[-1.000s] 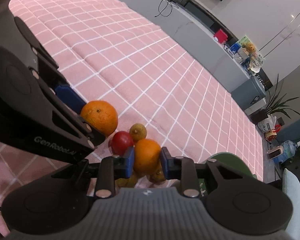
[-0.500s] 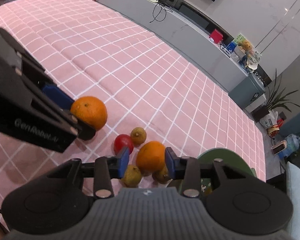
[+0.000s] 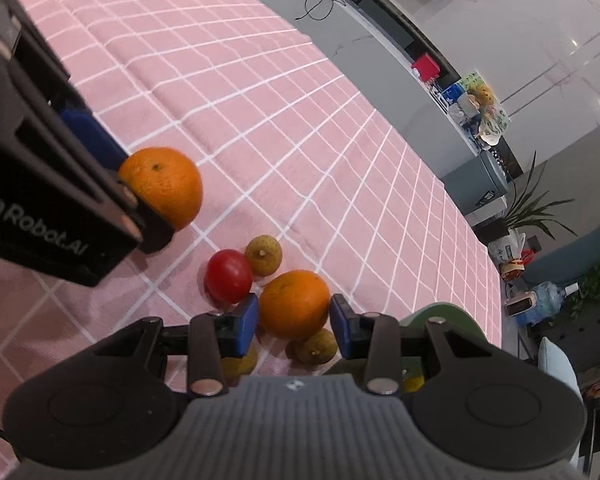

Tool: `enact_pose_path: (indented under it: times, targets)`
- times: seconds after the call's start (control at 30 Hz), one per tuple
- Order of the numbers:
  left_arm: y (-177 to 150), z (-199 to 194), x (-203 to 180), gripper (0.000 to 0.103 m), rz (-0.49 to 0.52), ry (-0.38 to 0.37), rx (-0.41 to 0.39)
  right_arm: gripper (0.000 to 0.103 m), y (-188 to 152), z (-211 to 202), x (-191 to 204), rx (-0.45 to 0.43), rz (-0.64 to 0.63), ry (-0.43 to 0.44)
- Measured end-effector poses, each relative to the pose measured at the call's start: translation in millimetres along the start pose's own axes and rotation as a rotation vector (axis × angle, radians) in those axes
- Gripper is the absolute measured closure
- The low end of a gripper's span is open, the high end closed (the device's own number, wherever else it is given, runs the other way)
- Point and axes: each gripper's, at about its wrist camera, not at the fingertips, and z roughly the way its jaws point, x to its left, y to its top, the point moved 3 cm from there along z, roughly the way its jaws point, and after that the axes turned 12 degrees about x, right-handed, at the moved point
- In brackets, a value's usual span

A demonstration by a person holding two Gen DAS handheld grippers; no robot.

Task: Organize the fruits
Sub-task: 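Close the left gripper on the large orange while the right grasps the smaller orange, then carry both oranges over the colander and lower them in with both grippers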

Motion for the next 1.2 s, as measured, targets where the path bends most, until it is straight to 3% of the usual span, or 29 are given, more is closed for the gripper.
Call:
enact_pose_path:
  times: [0.33,0.63,0.93,1.2]
  targets:
    - [2,1,2,0.055,-0.006,-0.007,-0.006,0.068,1,2,1,-0.005,0.001,-0.011]
    - [4,-16,-5,0.055,-0.033,-0.027,-0.051,0.07,-1,-31,-14,-0.094,0.047,-0.014]
    - [16,-47,-49,0.055,0.015,-0.054,-0.111,0.07,-19,-80,-51,-0.185,0.155,0.01]
    - [33,-49,-98,0.055,0.094,-0.092,-0.106,0.07,-55,-98,-88,-0.194,0.268,0.029]
